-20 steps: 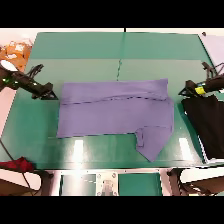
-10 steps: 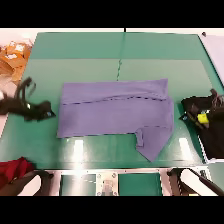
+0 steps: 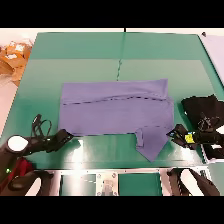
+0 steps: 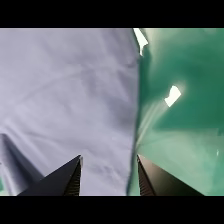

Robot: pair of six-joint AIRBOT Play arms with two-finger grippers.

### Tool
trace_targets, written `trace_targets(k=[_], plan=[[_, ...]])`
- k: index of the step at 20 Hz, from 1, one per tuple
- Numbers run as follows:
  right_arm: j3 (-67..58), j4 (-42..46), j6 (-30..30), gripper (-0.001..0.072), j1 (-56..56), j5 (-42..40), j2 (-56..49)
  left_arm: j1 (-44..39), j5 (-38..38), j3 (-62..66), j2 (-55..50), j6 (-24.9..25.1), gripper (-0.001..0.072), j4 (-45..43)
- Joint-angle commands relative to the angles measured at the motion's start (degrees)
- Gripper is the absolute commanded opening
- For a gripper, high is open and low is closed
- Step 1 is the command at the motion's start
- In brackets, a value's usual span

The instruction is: Fold the shirts.

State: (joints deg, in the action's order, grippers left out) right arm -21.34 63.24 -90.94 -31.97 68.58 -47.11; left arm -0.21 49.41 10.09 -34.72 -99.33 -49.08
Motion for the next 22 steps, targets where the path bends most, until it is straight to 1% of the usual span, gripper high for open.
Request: trace_targets(k=[1,3,5,7,8,10,11,12,13,14,15,17,18,20,22], plan=[[1.62,2.84,-3.23,0.0392,0.07,-0.48,0.37,-3.54,-10.21,-2.86,0.66,-5.4,0.0436,0.92],[3.1,2.82,-3.41,0.0391,0.09,-1.11,0.35,-3.63,-13.18,-3.3,0.37,-5.7,0.0436,1.11],[5.25,1.95,-3.41,0.0392,0.09,-3.69,0.22,-3.63,-13.97,-3.63,-2.23,-5.62,0.0435,2.99],[6.64,-1.62,-3.34,0.0392,0.11,-6.56,-0.7,-3.63,-15.87,-3.61,-5.7,-5.05,0.0434,5.01],[7.15,-3.43,-3.23,0.0392,0.11,-7.1,-1.42,-3.63,-17.03,-3.61,-7.15,-4.09,0.0434,6.95],[7.91,-6.95,-1.11,0.039,0.13,-7.1,-3.61,-3.63,-18.86,-3.61,-9.46,0.15,0.0433,11.58],[8.35,-8.44,-0.04,0.0349,0.13,-7.1,-4.79,-3.63,-19.12,-3.61,-10.54,1.7,0.0395,13.75],[8.81,-9.97,0.85,0.0223,0.13,-7.15,-5.6,-3.63,-19.19,-3.61,-11.32,3.48,0.0298,15.58],[8.98,-11.74,2.93,0.0112,0.13,-7.15,-6.16,-3.63,-19.1,-3.58,-11.54,5.49,0.0184,17.22],[8.87,-13.35,5.2,0.0038,0.11,-7.26,-6.4,-3.63,-18.49,-3.43,-11.41,7.69,0.0044,18.32],[8.57,-14.82,7.17,0.0018,0.11,-7.23,-6.4,-3.63,-17.35,-2.75,-11.41,9.01,0.0023,18.25],[6.45,-14.64,9.29,0.0017,0.09,-6.12,-6.4,-3.61,-14.93,-0.59,-11.41,11.41,0.0022,17.35],[5.07,-13.6,9.33,0.0017,0.09,-4.79,-6.38,-3.61,-13.4,0.74,-11.41,11.3,0.0022,15.34],[2.62,-12.09,8.92,0.0016,0.07,-1.92,-6.27,-3.5,-10.21,3.87,-11.41,9.29,0.0022,9.7],[0.74,-9.53,6.25,0.0017,0.0,0.35,-4.83,-3.5,-4.96,7.45,-11.41,5.16,0.0022,1.81]])
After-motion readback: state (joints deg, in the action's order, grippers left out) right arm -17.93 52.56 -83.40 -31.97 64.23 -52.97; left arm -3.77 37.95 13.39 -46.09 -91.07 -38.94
